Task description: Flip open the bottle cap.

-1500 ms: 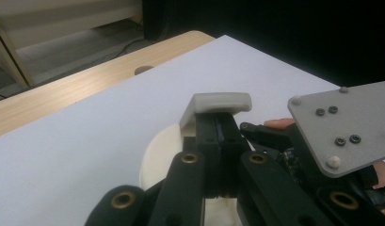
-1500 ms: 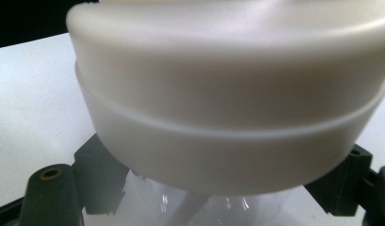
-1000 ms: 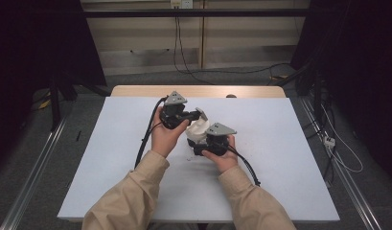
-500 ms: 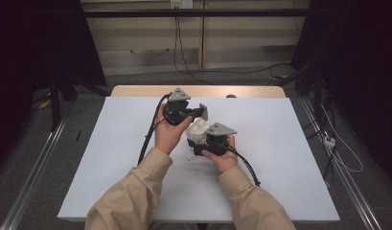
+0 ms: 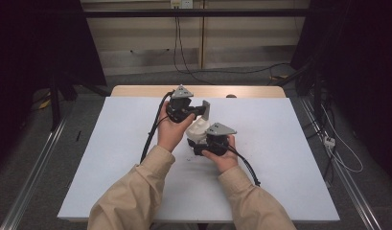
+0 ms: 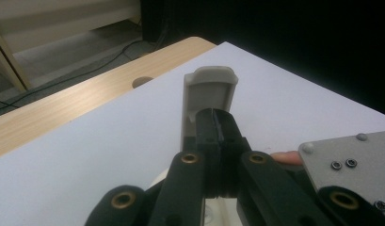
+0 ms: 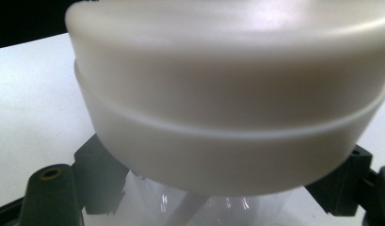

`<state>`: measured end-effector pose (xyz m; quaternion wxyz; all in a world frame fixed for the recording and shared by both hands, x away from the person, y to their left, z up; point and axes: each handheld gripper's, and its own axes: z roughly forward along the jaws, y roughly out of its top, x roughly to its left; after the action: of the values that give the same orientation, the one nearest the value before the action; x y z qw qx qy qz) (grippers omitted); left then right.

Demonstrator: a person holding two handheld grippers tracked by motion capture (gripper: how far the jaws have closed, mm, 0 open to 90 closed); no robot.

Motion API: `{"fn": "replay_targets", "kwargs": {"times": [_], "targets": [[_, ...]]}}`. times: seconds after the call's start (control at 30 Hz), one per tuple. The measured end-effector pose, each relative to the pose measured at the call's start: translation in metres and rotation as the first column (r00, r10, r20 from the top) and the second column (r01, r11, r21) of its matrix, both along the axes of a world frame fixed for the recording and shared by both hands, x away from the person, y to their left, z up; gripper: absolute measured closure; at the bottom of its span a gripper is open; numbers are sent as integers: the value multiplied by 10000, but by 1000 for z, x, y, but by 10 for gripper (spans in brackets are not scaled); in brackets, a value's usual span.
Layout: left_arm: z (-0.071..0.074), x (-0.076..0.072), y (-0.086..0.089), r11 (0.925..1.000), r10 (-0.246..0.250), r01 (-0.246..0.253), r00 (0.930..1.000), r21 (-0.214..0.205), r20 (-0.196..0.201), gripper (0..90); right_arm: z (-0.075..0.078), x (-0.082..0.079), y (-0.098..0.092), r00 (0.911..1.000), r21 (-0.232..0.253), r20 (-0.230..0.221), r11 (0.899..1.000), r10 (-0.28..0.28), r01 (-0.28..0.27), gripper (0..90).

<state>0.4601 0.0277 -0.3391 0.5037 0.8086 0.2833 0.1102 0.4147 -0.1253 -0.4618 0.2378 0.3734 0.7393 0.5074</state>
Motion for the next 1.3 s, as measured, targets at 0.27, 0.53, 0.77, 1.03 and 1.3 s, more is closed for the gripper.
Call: {"fn": "replay_targets", "kwargs": {"times": [0.27,0.53,0.77,1.03,1.3], "targets": [[1,3,-3,9999,1,0,10000,135,-59,900,0,0,0,10000,13,-18,10000,-13,13,187],[1,6,-7,10000,-8,8,10000,88,-55,900,0,0,0,10000,3,-12,10000,-10,10,187],[0,10,-10,9999,-29,30,9999,103,-107,900,0,0,0,10000,25,-46,10000,-25,25,187],[-1,12,-13,9999,-57,58,9999,111,-123,900,0,1,-1,10000,65,-77,10000,-32,32,187],[-3,14,-15,10000,-52,53,9999,21,-145,900,0,1,0,10000,15,-37,10000,-26,26,187]]}}
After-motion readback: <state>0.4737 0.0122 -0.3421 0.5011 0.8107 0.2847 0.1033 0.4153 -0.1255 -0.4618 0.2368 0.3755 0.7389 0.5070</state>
